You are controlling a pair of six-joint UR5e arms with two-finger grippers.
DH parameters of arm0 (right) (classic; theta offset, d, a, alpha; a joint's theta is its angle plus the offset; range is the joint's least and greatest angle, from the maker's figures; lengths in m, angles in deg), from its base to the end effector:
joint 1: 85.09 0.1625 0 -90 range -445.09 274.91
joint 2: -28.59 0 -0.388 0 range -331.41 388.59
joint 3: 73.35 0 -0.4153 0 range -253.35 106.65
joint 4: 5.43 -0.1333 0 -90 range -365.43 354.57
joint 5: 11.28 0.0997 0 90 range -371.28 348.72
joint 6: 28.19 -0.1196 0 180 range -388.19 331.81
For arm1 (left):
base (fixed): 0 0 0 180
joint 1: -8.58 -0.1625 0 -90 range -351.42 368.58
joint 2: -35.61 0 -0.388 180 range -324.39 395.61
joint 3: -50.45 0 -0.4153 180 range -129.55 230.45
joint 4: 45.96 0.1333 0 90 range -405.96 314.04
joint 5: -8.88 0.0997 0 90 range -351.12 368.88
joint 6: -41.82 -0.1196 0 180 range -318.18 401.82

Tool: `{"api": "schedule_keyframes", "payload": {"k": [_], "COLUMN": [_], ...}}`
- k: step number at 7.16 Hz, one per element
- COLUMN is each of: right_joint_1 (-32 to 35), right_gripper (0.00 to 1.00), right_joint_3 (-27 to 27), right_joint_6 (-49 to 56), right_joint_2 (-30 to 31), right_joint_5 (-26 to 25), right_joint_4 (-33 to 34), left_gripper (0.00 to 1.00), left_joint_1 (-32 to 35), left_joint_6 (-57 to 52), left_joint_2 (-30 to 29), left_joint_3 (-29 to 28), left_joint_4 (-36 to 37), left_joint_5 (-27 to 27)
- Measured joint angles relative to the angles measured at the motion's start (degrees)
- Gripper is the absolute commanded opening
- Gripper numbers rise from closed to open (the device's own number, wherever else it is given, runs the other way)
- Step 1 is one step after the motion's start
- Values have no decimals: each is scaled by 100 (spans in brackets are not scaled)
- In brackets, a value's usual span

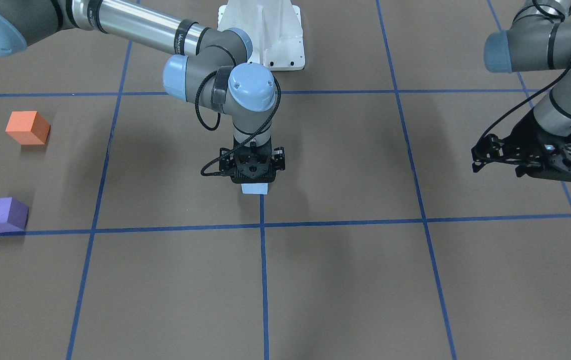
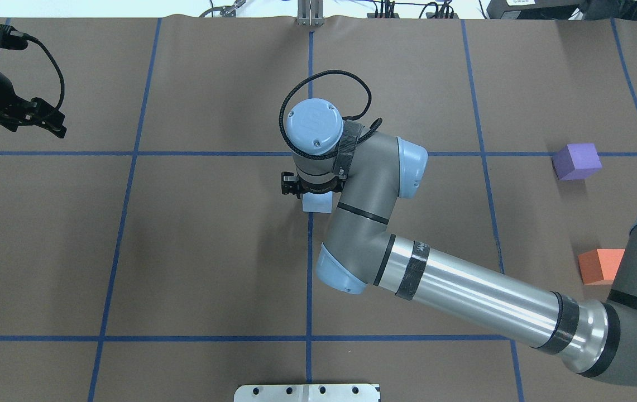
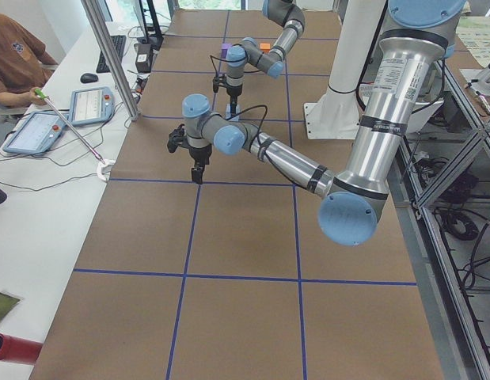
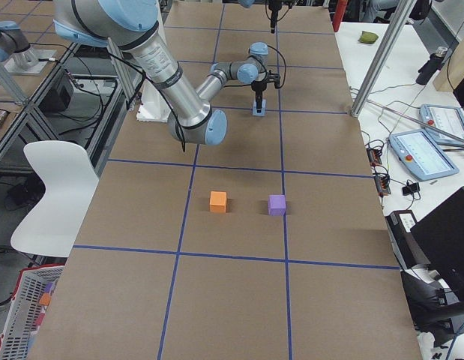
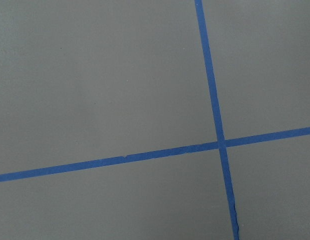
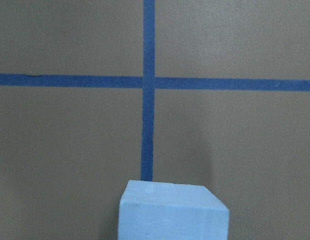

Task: Place blue block between orange and purple blocks
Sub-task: 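Withdraw the left gripper while the right gripper reaches down to the light blue cube, then close the right gripper on the light blue cube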

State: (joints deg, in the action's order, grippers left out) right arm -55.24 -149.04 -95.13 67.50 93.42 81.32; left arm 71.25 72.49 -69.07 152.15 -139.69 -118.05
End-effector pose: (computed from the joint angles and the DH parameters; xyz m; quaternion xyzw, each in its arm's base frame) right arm -0.6299 -0.4802 0.1820 0.0436 -0.3575 0.0115 0.9328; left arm 0.2230 -0.5653 0.3860 0.0672 0.3870 0.0555 0.9180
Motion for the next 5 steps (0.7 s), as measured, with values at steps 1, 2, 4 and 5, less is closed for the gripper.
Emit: {"api": "schedule_keyframes", "payload": {"k": [1,2,4,5], "right_joint_1": [1,2,3,3], "right_gripper": [67,15,0,0], "right_joint_3": [126,220,266,221], "right_joint_6": [-5,-61,-456,-586], "right_joint_2": [-13,-23,-40,-43], "right_joint_5": [-11,-16,2,60], "right_joint_4": [-175,-301,-366,-351], "left_gripper": [100,100,100,100], "left_joint_1": [0,3,3,2], "left_joint_6": [0,0,7,11], "left_joint_2": [0,0,-2,-2], "left_joint_3": [-1,-4,-20,-35], "left_joint_4": [0,-2,6,11], "left_joint_5": [1,2,-9,-13]}}
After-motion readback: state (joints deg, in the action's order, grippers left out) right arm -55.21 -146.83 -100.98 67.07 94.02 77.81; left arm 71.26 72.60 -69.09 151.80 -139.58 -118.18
